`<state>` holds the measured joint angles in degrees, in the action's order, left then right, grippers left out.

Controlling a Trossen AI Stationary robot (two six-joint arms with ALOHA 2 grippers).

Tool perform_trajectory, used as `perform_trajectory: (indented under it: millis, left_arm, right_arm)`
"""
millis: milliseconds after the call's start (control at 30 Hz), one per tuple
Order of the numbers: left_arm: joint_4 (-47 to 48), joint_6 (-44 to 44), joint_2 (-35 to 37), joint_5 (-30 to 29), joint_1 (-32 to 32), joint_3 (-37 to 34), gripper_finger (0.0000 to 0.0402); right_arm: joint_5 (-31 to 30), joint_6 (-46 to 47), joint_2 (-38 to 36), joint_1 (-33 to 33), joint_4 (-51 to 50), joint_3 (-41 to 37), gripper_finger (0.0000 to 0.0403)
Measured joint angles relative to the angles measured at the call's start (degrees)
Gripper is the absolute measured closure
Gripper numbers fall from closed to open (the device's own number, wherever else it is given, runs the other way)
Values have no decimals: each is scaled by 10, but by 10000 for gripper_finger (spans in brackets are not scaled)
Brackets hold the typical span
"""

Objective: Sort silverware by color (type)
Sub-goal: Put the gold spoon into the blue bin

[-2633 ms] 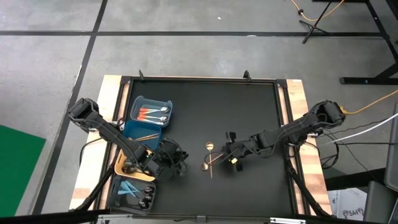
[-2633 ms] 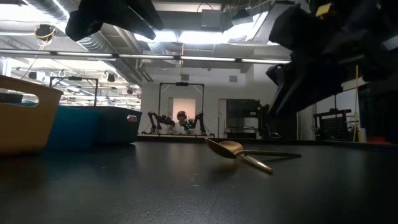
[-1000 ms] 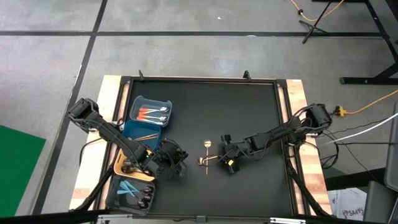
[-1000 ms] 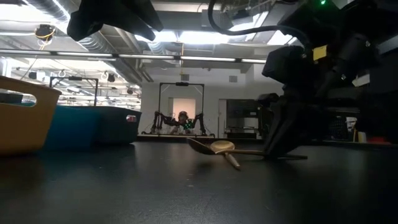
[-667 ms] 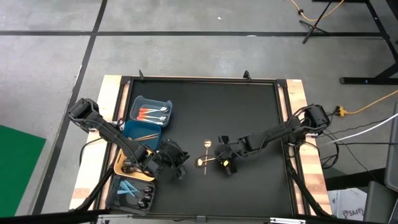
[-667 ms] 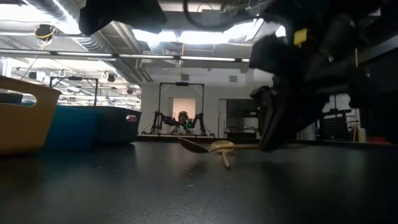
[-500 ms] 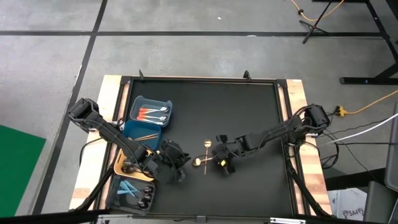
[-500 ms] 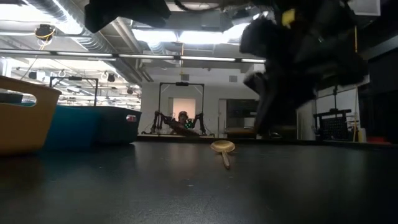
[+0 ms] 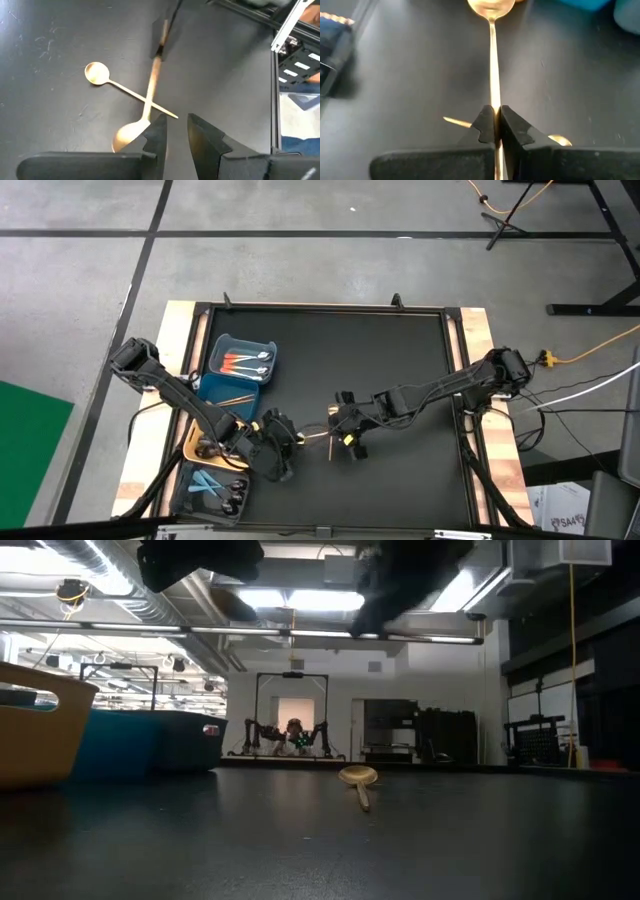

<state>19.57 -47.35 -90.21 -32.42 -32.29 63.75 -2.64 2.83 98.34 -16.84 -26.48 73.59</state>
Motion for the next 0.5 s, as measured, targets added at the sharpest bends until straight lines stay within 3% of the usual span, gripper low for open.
perform_trajectory:
  millis: [500]
  left_arm:
    - [-34, 40, 0, -13, 52, 0, 331]
  right_arm:
    - [26, 20, 10, 0, -6, 34, 402]
